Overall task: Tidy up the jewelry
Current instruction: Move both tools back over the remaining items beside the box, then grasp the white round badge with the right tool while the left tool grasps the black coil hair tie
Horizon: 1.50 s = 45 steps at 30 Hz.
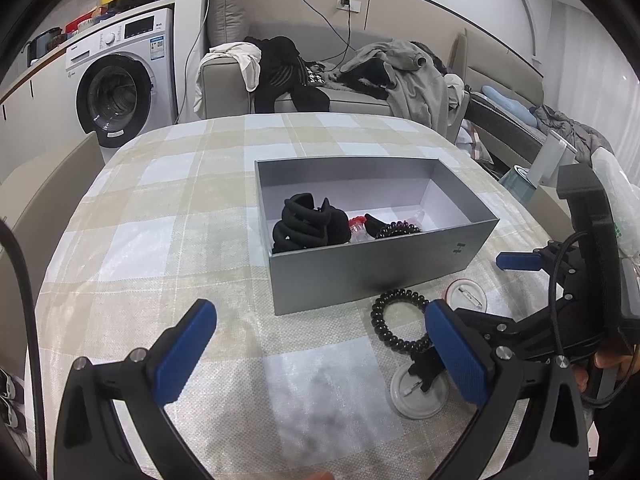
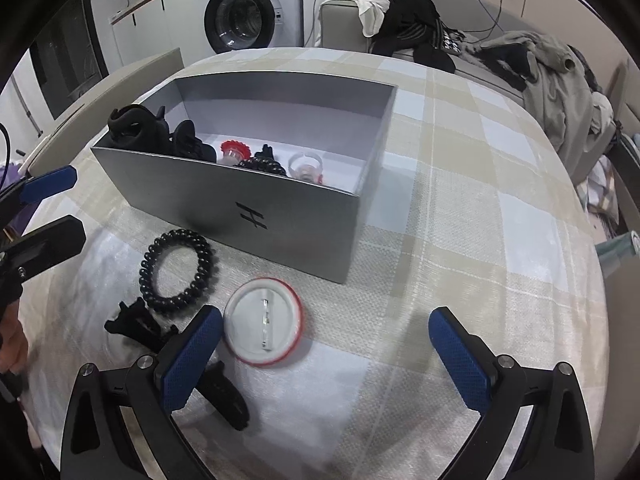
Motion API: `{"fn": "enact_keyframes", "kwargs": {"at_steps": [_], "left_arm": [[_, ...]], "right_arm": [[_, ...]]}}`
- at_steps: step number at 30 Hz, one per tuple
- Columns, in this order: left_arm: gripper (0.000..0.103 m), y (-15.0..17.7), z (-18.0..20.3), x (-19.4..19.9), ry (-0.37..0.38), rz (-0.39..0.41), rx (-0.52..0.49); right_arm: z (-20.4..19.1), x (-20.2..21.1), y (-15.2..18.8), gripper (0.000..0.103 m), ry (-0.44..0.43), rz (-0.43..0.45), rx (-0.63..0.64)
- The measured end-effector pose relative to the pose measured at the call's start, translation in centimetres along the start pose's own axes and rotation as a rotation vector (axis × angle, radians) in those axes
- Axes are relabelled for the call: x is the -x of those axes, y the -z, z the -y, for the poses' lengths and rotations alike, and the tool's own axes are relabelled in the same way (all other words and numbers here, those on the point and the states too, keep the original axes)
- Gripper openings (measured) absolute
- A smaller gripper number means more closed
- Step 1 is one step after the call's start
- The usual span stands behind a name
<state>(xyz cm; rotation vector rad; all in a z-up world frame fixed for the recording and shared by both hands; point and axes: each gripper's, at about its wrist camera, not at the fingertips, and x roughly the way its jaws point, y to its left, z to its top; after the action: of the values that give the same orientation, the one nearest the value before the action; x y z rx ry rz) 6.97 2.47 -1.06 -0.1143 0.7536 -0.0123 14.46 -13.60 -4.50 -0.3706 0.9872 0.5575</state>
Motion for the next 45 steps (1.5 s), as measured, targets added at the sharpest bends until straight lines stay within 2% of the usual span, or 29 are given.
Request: {"fn": "enact_keyframes", "kwargs": {"at_steps": [6, 13, 20, 29, 31, 33, 40, 45], "left_arm": [[0.101, 0.0, 0.0, 0.0, 0.000, -0.001, 0.003], [0.101, 0.0, 0.0, 0.0, 0.000, -0.003, 0.002], [0.101, 0.0, -0.1, -0.2, 0.004, -0.006, 0.004], [0.101, 0.1, 0.0, -0.3, 0.007, -0.009, 0.000], [0.101, 0.1, 0.1, -0.2, 0.008, -0.009, -0.001], [0.101, 0.1, 0.2, -0.2, 0.008, -0.008, -0.003], [0.101, 0.1, 0.3, -0.2, 0.009, -0.008, -0.001], [0.101, 0.2, 0.2, -0.4, 0.040, -0.032, 0.031]], "right_arm": [[1.5, 0.5, 0.6, 0.103, 0.017, -0.003, -0.023], [0.8, 0.7, 0.9, 0.102, 0.012, 0.005, 0.014], [1.9, 0.9, 1.0, 0.100, 0.037, 0.004, -0.010], [0.8, 1.6, 1.2, 0.073, -0.024, 0.027, 0.048], [0.6, 1.7, 1.3, 0.054, -0.033, 0.036, 0.060], [0.6, 1.9, 1.2, 0.041, -0.035, 0.040, 0.062], [0.8, 2.4, 1.3, 0.041, -0.070, 0.071, 0.057], [0.8, 3.2, 1.3, 0.041, -0.097, 0.097, 0.052]]}}
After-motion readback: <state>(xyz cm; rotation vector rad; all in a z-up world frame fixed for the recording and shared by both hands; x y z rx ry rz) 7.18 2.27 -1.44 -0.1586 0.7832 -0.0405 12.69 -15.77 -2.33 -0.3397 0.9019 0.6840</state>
